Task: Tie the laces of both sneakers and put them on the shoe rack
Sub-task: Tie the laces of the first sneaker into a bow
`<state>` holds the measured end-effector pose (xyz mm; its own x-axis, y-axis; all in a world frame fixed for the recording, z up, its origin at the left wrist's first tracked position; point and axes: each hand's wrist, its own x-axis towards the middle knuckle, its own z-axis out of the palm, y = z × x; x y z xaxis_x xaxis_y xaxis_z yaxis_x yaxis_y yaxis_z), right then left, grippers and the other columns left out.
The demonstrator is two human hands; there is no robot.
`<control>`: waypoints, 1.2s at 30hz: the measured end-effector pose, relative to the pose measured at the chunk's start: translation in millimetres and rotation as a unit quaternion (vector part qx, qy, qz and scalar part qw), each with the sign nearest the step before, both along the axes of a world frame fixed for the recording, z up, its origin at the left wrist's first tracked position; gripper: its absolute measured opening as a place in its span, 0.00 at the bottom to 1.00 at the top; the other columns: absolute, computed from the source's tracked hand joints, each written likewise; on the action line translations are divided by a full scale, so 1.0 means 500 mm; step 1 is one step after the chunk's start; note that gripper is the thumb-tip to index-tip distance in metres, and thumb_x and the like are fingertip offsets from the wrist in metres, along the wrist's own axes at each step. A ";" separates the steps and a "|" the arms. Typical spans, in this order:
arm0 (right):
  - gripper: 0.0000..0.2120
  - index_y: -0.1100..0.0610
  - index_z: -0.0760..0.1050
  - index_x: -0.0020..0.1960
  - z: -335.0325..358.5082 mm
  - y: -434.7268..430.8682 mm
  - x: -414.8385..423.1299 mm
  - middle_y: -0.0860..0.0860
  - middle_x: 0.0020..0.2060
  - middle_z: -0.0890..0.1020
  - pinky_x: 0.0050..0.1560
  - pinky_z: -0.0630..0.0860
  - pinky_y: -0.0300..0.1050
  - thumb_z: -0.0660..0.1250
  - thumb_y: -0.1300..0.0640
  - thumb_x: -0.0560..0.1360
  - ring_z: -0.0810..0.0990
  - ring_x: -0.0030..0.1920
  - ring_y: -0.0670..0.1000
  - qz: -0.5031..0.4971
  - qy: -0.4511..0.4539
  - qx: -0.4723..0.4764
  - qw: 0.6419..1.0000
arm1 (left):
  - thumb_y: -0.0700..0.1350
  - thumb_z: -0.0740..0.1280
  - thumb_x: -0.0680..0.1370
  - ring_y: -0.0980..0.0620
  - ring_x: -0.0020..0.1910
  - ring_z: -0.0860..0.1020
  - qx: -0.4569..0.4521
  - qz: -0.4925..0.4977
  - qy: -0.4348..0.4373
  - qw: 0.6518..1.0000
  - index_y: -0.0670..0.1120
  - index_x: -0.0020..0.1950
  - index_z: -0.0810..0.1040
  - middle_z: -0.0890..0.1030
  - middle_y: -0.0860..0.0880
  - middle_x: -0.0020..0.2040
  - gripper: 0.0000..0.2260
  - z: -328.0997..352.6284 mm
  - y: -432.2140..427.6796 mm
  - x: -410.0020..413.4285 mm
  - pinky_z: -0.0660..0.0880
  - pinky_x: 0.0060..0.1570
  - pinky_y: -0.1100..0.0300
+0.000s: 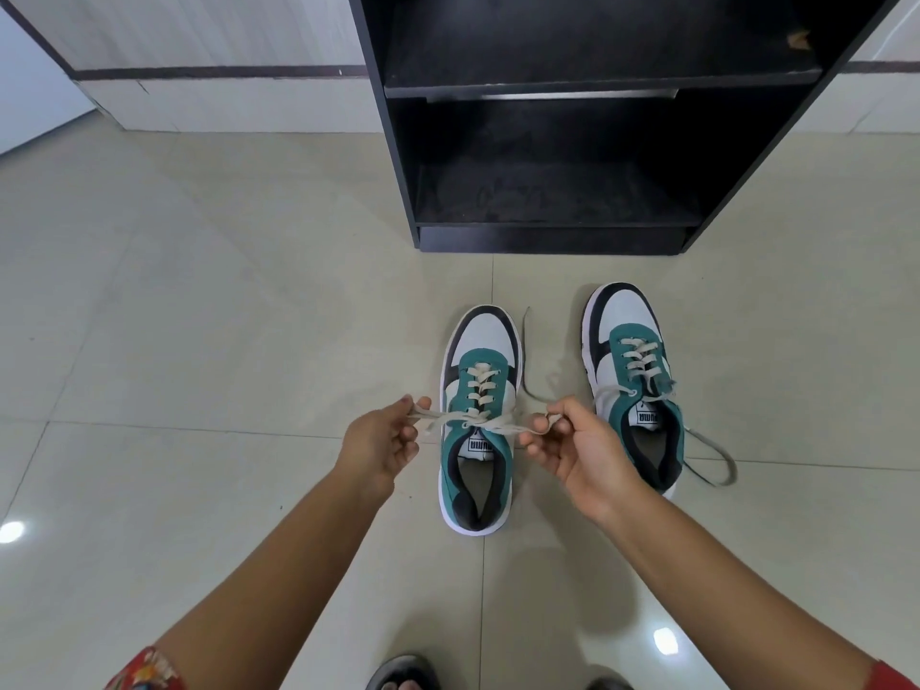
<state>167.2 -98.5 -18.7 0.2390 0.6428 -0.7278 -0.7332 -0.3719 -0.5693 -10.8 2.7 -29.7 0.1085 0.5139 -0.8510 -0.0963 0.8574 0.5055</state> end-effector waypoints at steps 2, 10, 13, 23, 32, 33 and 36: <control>0.18 0.54 0.62 0.28 0.008 0.007 0.007 0.49 0.23 0.74 0.27 0.76 0.37 0.57 0.62 0.76 0.77 0.27 0.50 0.022 -0.050 -0.017 0.998 | 0.41 0.65 0.77 0.60 0.20 0.68 0.024 0.009 0.014 1.000 0.43 0.45 0.76 0.84 0.53 0.30 0.03 -0.004 0.001 0.002 0.71 0.21 0.69; 0.14 0.54 0.64 0.30 -0.005 0.001 0.027 0.47 0.23 0.71 0.27 0.67 0.40 0.57 0.61 0.75 0.68 0.24 0.48 0.096 -0.114 -0.065 0.987 | 0.39 0.66 0.77 0.57 0.24 0.68 0.077 0.026 0.069 0.994 0.39 0.51 0.74 0.84 0.50 0.31 0.06 -0.013 0.013 0.003 0.73 0.23 0.67; 0.14 0.53 0.64 0.31 -0.009 -0.001 0.033 0.47 0.23 0.71 0.26 0.64 0.41 0.56 0.61 0.75 0.65 0.23 0.47 0.116 -0.138 -0.070 0.981 | 0.39 0.66 0.77 0.57 0.24 0.68 0.085 0.029 0.082 0.993 0.39 0.50 0.73 0.84 0.50 0.31 0.05 -0.017 0.016 0.002 0.74 0.25 0.66; 0.11 0.53 0.73 0.49 -0.018 -0.016 0.020 0.49 0.50 0.81 0.55 0.77 0.49 0.71 0.50 0.71 0.80 0.50 0.49 0.264 -0.219 -0.028 0.939 | 0.54 0.70 0.73 0.46 0.54 0.78 0.090 -0.199 0.120 0.969 0.44 0.63 0.69 0.80 0.45 0.56 0.24 -0.024 -0.024 -0.012 0.79 0.47 0.52; 0.31 0.43 0.64 0.65 -0.035 -0.005 -0.059 0.43 0.56 0.80 0.60 0.75 0.50 0.71 0.54 0.65 0.80 0.56 0.50 0.328 -0.329 -0.008 0.885 | 0.42 0.71 0.67 0.46 0.60 0.76 0.280 -0.374 0.250 0.848 0.50 0.68 0.65 0.76 0.48 0.65 0.32 -0.007 -0.035 0.016 0.75 0.58 0.48; 0.31 0.43 0.64 0.65 -0.035 0.004 -0.068 0.44 0.57 0.80 0.61 0.76 0.52 0.71 0.52 0.64 0.80 0.56 0.50 0.322 -0.323 0.000 0.890 | 0.42 0.71 0.67 0.46 0.60 0.77 0.290 -0.377 0.270 0.837 0.50 0.68 0.66 0.77 0.47 0.64 0.30 0.000 -0.025 0.013 0.75 0.58 0.50; 0.30 0.42 0.64 0.65 -0.042 0.036 -0.090 0.45 0.61 0.79 0.63 0.75 0.54 0.71 0.47 0.66 0.79 0.59 0.50 0.324 -0.294 0.022 0.899 | 0.43 0.70 0.68 0.45 0.60 0.77 0.301 -0.388 0.312 0.814 0.49 0.66 0.69 0.79 0.47 0.63 0.27 0.016 0.012 -0.010 0.74 0.58 0.51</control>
